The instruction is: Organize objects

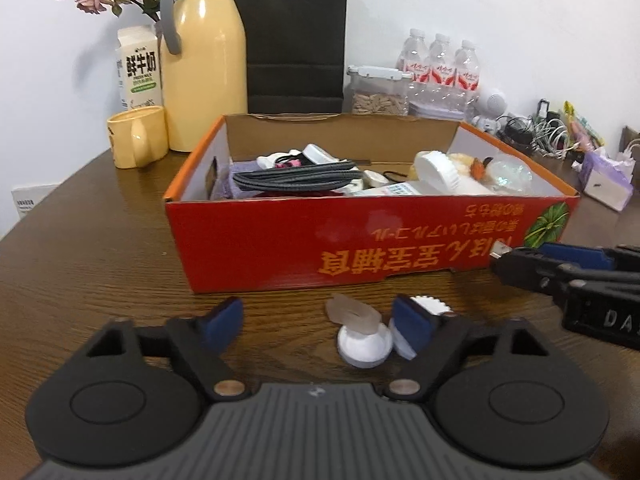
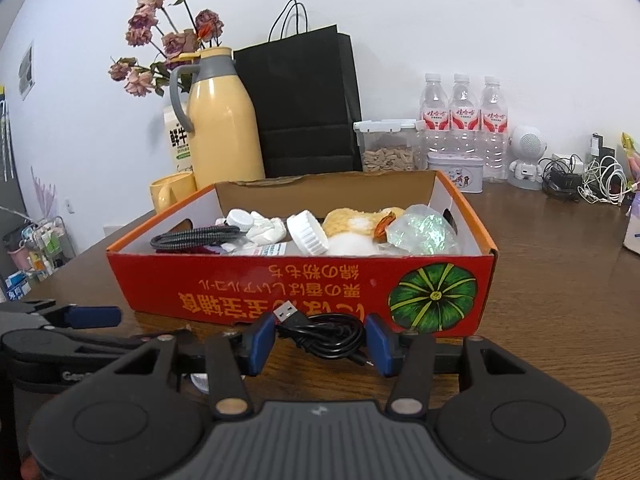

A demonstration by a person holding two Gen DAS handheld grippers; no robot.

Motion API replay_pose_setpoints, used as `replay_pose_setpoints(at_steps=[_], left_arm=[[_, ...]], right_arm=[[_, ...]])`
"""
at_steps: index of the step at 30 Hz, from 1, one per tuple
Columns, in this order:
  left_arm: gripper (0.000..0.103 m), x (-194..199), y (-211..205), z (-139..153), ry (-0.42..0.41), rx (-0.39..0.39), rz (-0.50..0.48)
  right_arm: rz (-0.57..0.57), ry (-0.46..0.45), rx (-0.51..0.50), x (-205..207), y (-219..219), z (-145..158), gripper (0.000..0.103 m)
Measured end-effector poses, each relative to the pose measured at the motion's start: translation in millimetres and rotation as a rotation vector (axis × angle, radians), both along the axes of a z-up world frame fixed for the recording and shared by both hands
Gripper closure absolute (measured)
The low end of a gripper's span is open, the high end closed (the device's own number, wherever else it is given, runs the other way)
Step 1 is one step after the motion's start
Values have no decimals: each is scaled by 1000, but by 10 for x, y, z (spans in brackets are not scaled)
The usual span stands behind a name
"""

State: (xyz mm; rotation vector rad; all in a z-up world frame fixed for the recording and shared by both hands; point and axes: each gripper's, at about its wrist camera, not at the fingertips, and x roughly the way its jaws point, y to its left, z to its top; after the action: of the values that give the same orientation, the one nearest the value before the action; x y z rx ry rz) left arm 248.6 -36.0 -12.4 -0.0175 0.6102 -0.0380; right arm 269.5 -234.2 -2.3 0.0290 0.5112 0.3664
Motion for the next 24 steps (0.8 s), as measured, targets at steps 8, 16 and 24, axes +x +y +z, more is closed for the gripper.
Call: replay_pose_setpoints(at_steps=[8, 16, 24], left_arm=[[59, -36, -40, -16, 7, -28, -42], [94, -34, -20, -23, 14, -53, -50], [97, -112, 11, 6, -29, -70, -56]], right_arm=[[20, -5, -10, -38, 36, 1, 54], [25, -4, -13, -40, 45, -5, 54], [25, -4, -15, -43, 51, -9, 54]])
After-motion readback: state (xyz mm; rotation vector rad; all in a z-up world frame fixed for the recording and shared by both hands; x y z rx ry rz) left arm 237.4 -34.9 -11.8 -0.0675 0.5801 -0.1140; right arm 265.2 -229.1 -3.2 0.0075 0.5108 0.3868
